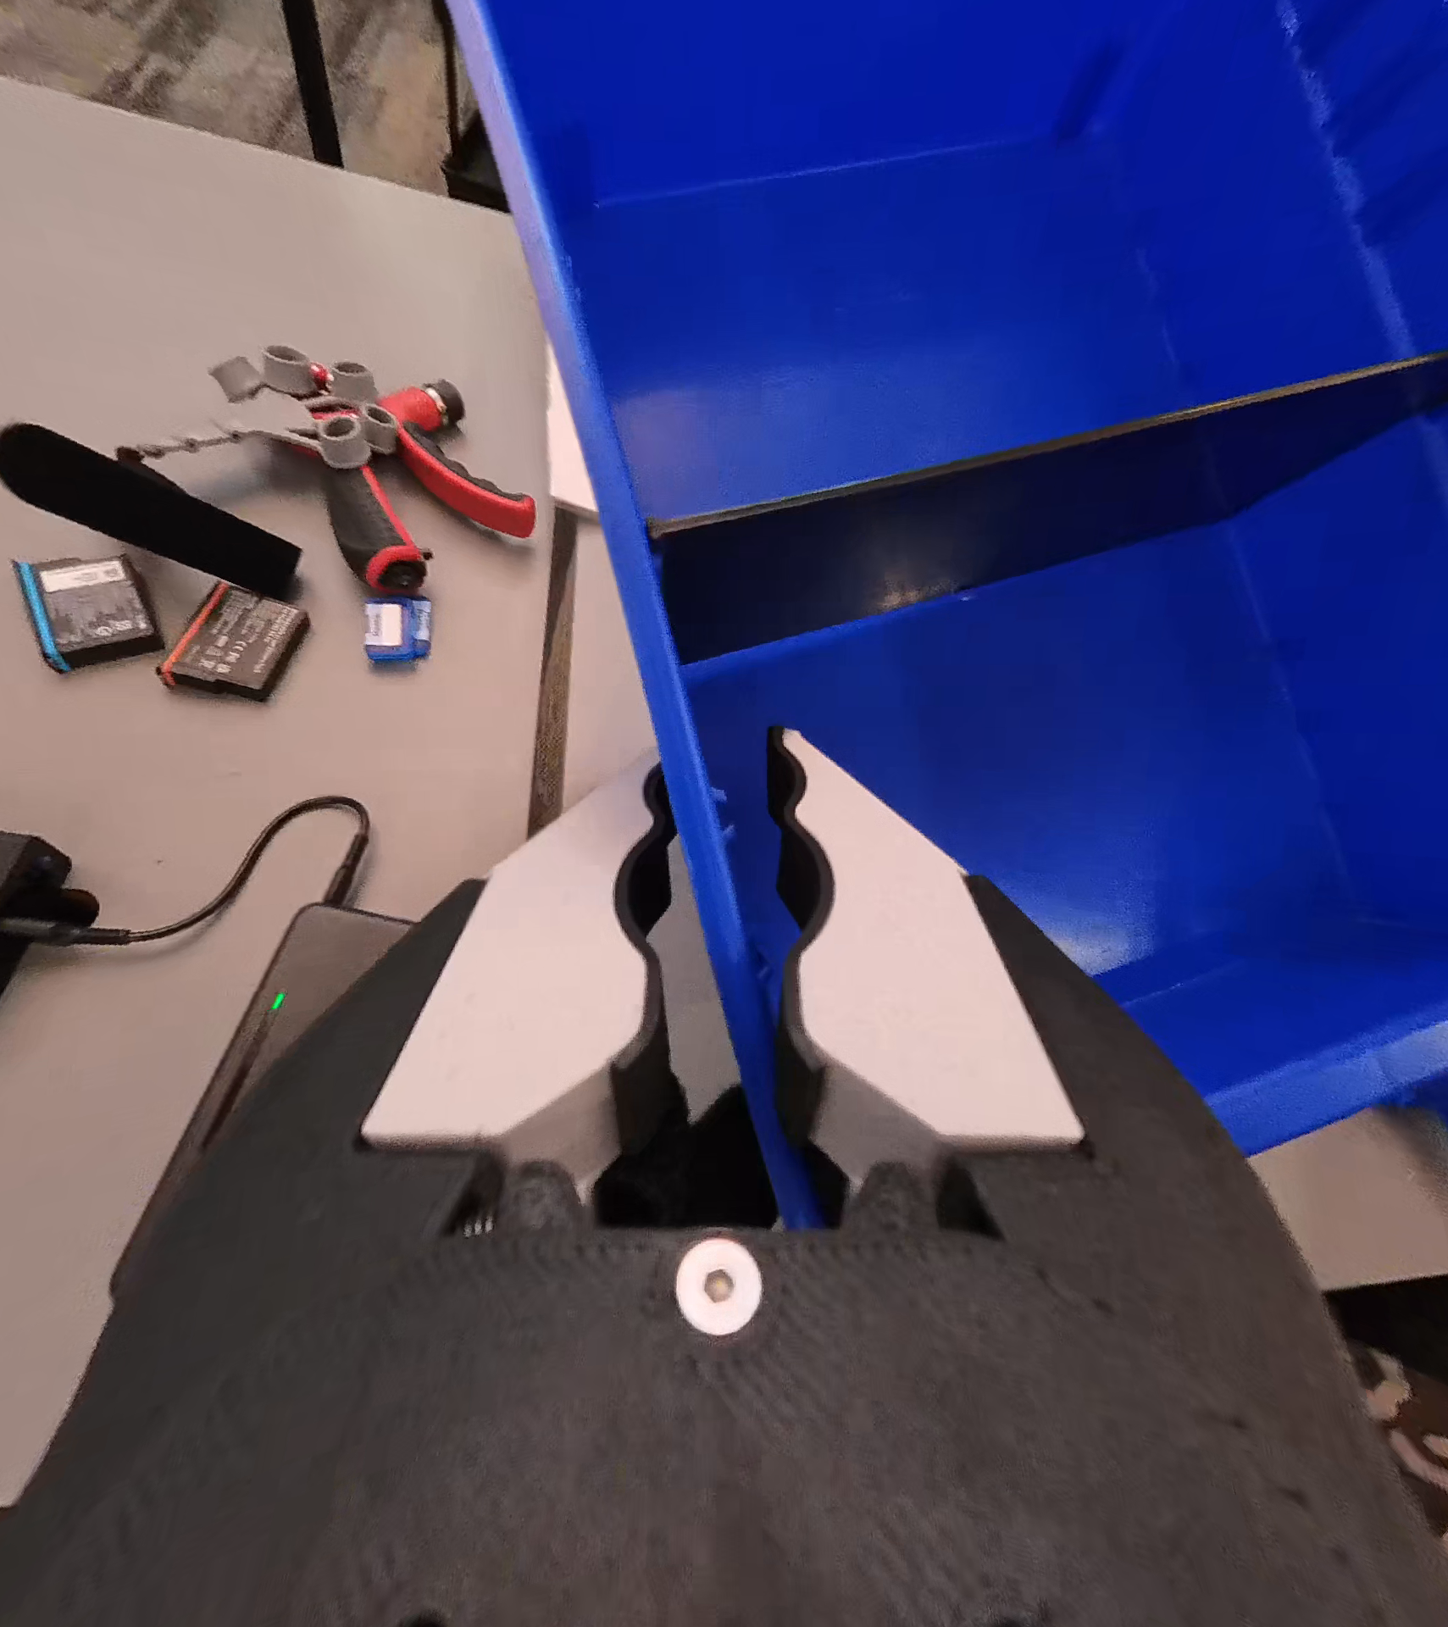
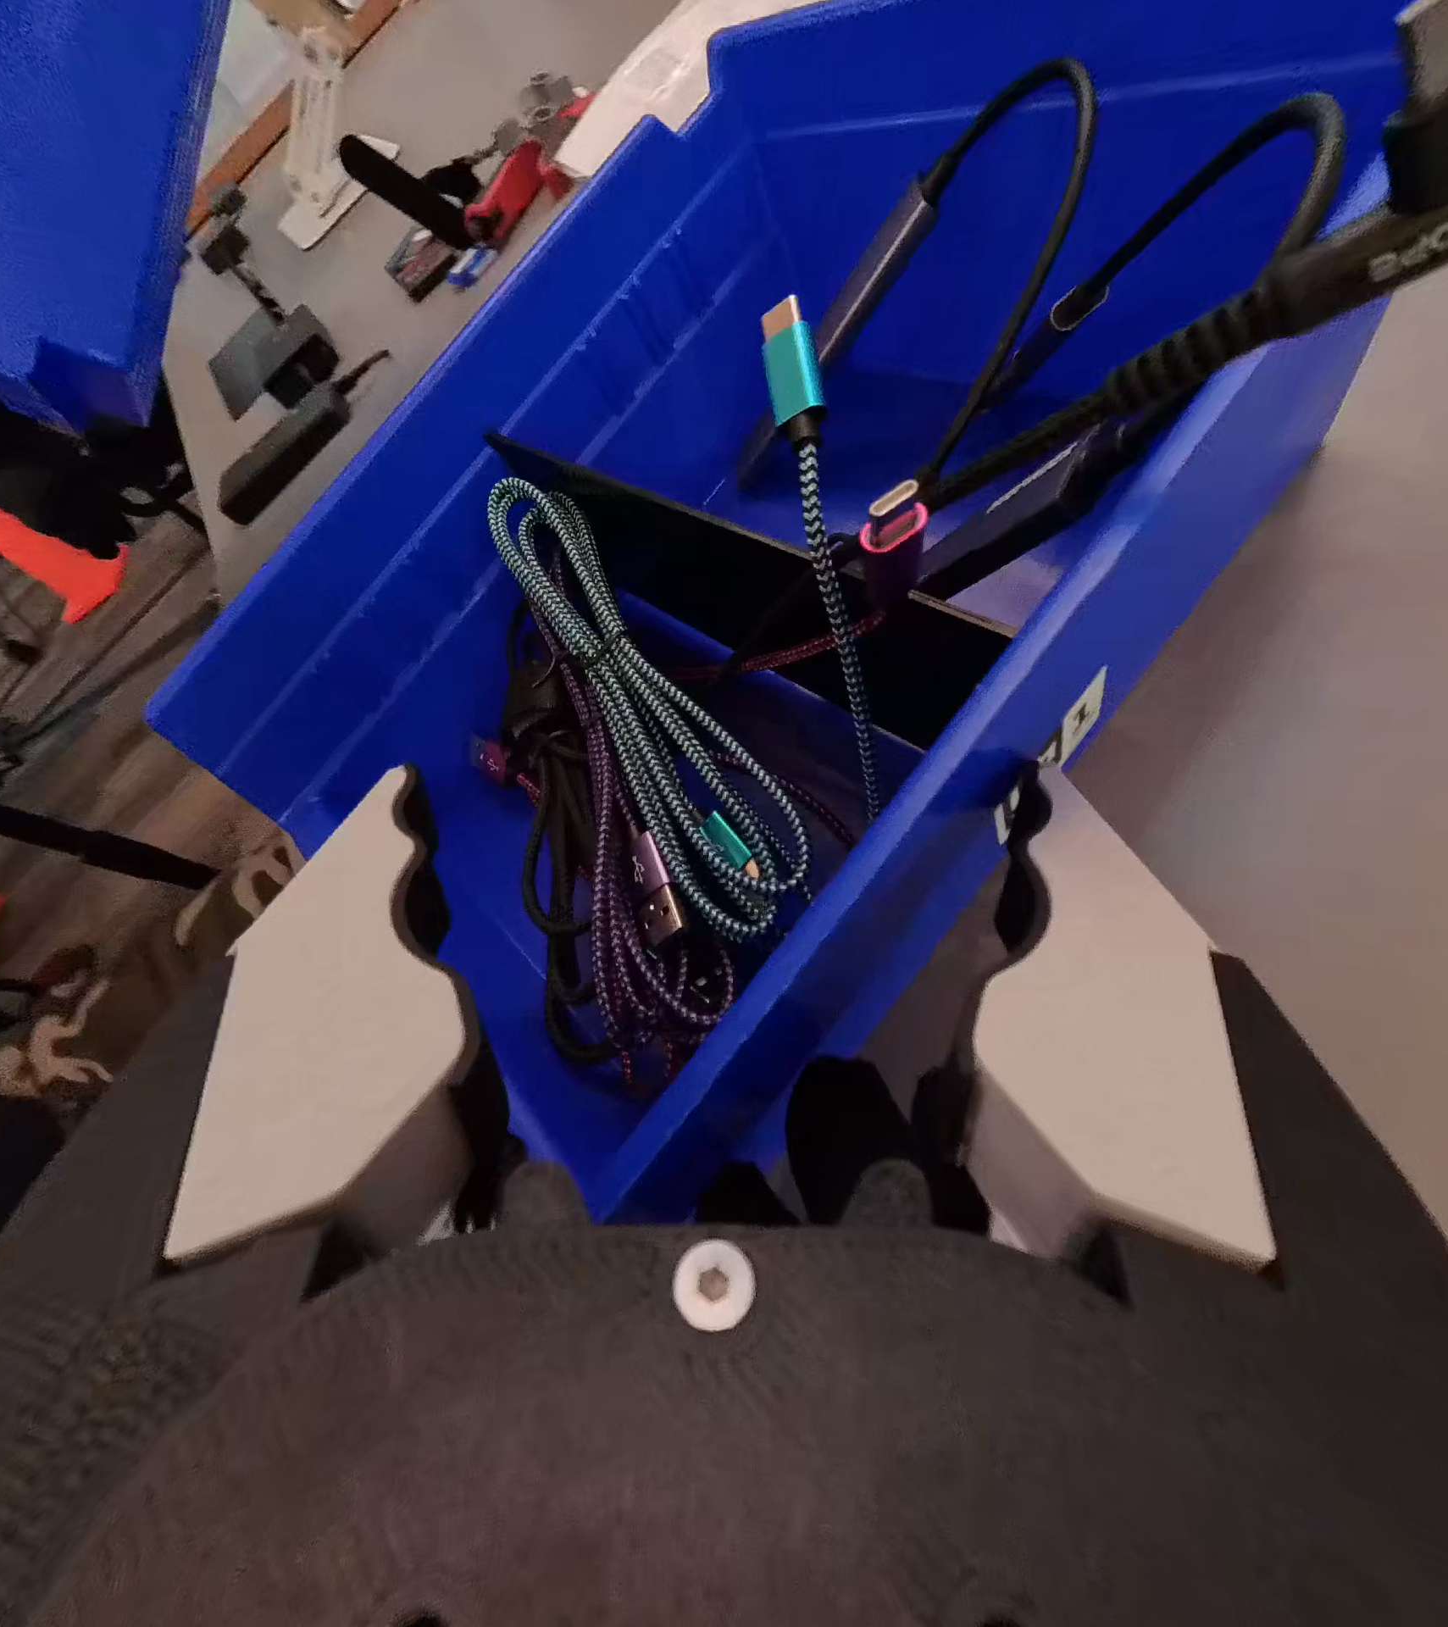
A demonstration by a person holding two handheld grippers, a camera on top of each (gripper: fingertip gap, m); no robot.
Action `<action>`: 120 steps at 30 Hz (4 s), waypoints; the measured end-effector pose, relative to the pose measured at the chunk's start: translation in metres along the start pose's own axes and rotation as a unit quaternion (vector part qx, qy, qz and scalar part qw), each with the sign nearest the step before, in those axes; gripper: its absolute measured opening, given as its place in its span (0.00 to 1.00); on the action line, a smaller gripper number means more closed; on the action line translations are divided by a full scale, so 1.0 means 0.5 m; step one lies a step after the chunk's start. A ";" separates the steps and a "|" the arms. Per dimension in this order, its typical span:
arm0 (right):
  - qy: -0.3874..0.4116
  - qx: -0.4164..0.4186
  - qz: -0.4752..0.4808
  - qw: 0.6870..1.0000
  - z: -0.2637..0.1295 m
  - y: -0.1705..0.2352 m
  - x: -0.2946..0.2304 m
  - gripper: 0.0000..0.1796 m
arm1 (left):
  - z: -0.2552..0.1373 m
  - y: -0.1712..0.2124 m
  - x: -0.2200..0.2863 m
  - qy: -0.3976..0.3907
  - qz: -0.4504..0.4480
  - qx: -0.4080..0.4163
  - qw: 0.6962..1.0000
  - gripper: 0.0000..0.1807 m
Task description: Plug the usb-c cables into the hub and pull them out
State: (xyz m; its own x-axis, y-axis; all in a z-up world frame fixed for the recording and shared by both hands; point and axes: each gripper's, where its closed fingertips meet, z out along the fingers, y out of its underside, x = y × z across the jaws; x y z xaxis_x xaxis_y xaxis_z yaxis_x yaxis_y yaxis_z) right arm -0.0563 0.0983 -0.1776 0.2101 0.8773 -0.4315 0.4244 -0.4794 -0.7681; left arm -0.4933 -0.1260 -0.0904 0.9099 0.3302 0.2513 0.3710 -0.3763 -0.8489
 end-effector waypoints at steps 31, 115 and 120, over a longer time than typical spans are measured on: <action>-0.177 0.070 0.073 0.979 0.326 -0.142 -0.351 0.86 | -0.121 -0.142 0.075 0.017 -0.008 0.102 0.995 0.09; 0.485 0.265 -0.300 0.777 -0.714 -0.179 0.082 0.45 | 0.109 -0.125 0.633 0.157 0.347 0.039 0.924 0.32; 0.332 0.255 -0.310 0.854 -0.498 -0.195 -0.028 0.45 | 0.177 -0.105 0.352 0.058 0.358 -0.100 0.927 0.30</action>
State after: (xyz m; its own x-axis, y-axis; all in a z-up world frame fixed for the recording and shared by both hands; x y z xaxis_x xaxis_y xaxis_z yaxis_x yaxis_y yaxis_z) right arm 0.1187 0.1379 0.0211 0.6087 0.7041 0.3655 0.2327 0.2820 -0.9308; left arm -0.3690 0.0287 -0.0426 0.9458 -0.1563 -0.2848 -0.3184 -0.6202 -0.7169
